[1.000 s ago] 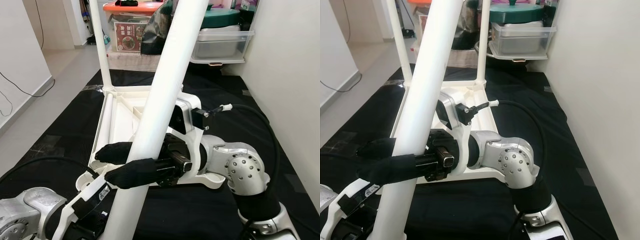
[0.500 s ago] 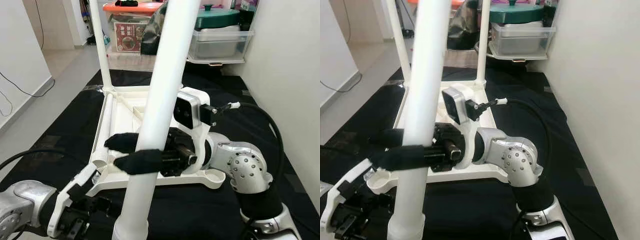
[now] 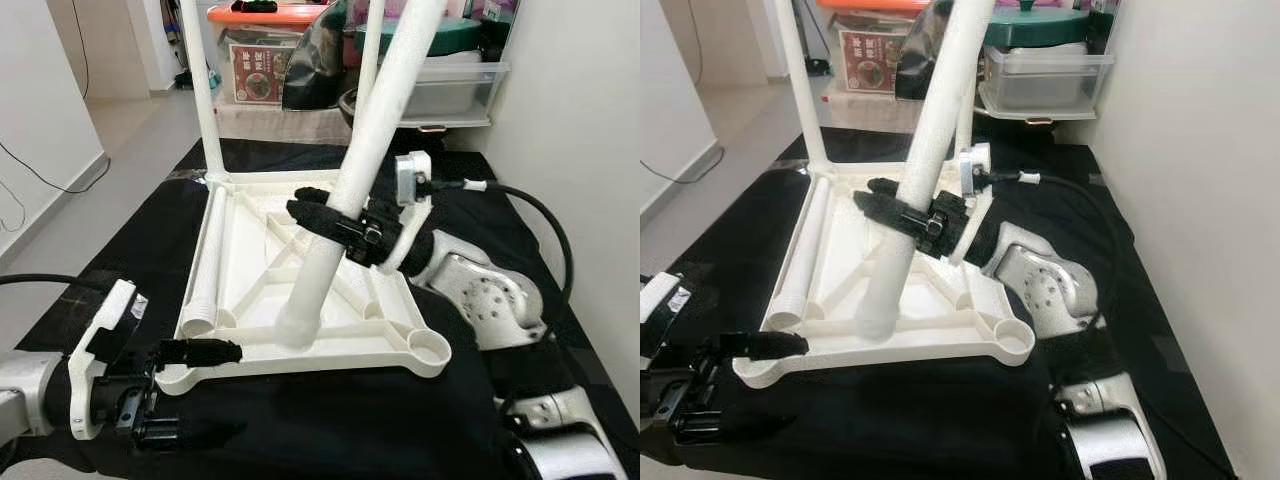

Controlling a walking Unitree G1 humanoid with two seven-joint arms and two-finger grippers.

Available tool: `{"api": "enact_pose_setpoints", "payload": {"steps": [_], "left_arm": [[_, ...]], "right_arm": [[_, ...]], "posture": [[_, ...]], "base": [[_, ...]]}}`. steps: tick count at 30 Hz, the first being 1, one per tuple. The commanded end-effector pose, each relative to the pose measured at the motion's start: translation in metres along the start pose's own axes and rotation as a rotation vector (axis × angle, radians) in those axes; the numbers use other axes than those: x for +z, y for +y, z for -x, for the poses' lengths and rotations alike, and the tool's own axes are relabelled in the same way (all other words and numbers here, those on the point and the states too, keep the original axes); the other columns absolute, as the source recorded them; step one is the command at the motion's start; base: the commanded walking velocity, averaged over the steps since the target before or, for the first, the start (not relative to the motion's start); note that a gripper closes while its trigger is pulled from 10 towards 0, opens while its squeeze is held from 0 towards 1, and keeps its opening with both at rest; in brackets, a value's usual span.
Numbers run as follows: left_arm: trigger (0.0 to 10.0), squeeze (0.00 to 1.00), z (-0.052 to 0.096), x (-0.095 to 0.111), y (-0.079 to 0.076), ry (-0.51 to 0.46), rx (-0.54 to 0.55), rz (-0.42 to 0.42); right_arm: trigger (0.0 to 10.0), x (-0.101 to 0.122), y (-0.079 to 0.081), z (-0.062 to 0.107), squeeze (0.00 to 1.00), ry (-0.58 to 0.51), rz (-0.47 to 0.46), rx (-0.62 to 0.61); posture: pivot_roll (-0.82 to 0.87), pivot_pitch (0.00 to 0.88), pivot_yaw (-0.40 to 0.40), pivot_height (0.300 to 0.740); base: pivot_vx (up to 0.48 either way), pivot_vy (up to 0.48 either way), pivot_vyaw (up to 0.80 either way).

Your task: Building children table

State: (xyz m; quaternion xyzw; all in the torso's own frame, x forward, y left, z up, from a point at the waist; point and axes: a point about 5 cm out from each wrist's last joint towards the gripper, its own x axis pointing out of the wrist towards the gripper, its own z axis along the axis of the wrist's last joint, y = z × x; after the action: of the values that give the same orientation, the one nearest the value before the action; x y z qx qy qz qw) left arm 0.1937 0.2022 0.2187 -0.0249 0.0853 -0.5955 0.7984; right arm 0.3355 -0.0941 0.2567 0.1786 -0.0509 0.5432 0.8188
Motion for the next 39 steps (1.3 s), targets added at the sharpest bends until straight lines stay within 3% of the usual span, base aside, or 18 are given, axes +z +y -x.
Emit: {"api": "enact_pose_setpoints", "payload": {"steps": [1, 2, 3, 4, 7, 9, 10, 13, 17, 21, 25, 33, 34, 35, 37, 39], "left_arm": [[10.0, 0.0, 0.003, -0.004, 0.011, -0.025, 0.168, -0.018], [10.0, 0.0, 0.004, -0.01, 0.02, -0.031, 0.289, -0.026], [10.0, 0.0, 0.004, -0.022, 0.036, 0.0, 0.481, -0.045], [10.0, 0.0, 0.004, -0.022, 0.036, 0.0, 0.481, -0.045], [10.0, 0.0, -0.007, -0.052, 0.056, 0.114, 0.758, -0.059], [10.0, 0.0, -0.03, -0.072, 0.052, 0.212, 0.761, -0.111], [10.0, 0.0, -0.03, -0.072, 0.052, 0.212, 0.761, -0.111], [10.0, 0.0, -0.066, -0.079, 0.039, 0.19, 0.7, -0.12], [10.0, 0.0, -0.083, -0.08, 0.036, 0.19, 0.68, -0.163], [10.0, 0.0, -0.084, -0.082, 0.037, 0.195, 0.693, -0.191], [10.0, 0.0, -0.081, -0.087, 0.041, 0.242, 0.707, -0.282], [10.0, 0.0, -0.087, -0.083, 0.052, 0.225, 0.745, -0.305], [10.0, 0.0, -0.09, -0.083, 0.051, 0.225, 0.74, -0.309], [10.0, 0.0, -0.09, -0.083, 0.051, 0.225, 0.74, -0.309], [10.0, 0.0, -0.092, -0.087, 0.049, 0.233, 0.737, -0.318], [10.0, 0.0, -0.092, -0.088, 0.049, 0.235, 0.736, -0.32]], "right_arm": [[0.0, 0.012, -0.019, 0.003, 0.0, -0.037, 0.064, -0.176], [0.0, 0.017, -0.029, 0.006, 0.0, -0.059, 0.091, -0.27], [0.0, 0.025, -0.037, 0.008, 0.0, -0.101, 0.113, -0.355], [0.0, 0.025, -0.037, 0.008, 0.0, -0.101, 0.113, -0.355], [0.0, 0.041, -0.045, 0.012, 0.0, -0.207, 0.176, -0.496], [0.0, 0.049, -0.046, 0.012, 0.0, -0.286, 0.174, -0.533], [0.0, 0.049, -0.046, 0.012, 0.0, -0.286, 0.174, -0.533], [0.0, 0.056, -0.038, 0.008, 0.0, -0.365, 0.171, -0.489], [0.0, 0.055, -0.027, 0.005, 0.0, -0.39, 0.193, -0.435], [0.0, 0.054, -0.025, 0.004, 0.0, -0.399, 0.2, -0.426], [0.0, 0.051, -0.026, 0.007, 0.0, -0.404, 0.21, -0.443], [0.0, 0.045, -0.03, 0.013, 0.0, -0.386, 0.23, -0.495], [0.0, 0.042, -0.035, 0.016, 0.0, -0.348, 0.285, -0.56], [0.0, 0.042, -0.035, 0.016, 0.0, -0.348, 0.285, -0.56], [0.0, 0.031, -0.049, 0.027, 0.0, -0.23, 0.436, -0.716], [0.0, 0.027, -0.053, 0.031, 0.0, -0.199, 0.471, -0.745]], "posture": [[0.14, 0.0, -0.036, 0.74], [0.15, 0.0, -0.04, 0.74], [0.15, 0.0, -0.04, 0.74], [0.15, 0.0, -0.04, 0.74], [0.16, 0.0, -0.049, 0.74], [0.15, 0.0, -0.052, 0.74], [0.15, 0.0, -0.052, 0.74], [0.14, 0.0, -0.047, 0.74], [0.13, 0.0, -0.036, 0.74], [0.13, 0.0, -0.038, 0.74], [0.12, 0.0, -0.03, 0.74], [0.11, 0.0, -0.025, 0.74], [0.11, 0.0, -0.025, 0.74], [0.11, 0.0, -0.025, 0.74], [0.11, 0.0, -0.027, 0.74], [0.11, 0.0, -0.027, 0.74]], "base": [[0.0, 0.0, 0.0], [0.0, 0.0, 0.0], [0.0, 0.0, 0.0], [0.0, 0.0, 0.0], [0.0, 0.0, 0.0], [0.0, 0.0, 0.0], [0.0, 0.0, 0.0], [0.0, 0.0, 0.0], [0.0, 0.0, 0.0], [0.0, 0.0, 0.0], [0.0, 0.0, 0.0], [0.0, 0.0, 0.0], [0.0, 0.0, 0.0], [0.0, 0.0, 0.0], [0.0, 0.0, 0.0], [0.0, 0.0, 0.0]]}}
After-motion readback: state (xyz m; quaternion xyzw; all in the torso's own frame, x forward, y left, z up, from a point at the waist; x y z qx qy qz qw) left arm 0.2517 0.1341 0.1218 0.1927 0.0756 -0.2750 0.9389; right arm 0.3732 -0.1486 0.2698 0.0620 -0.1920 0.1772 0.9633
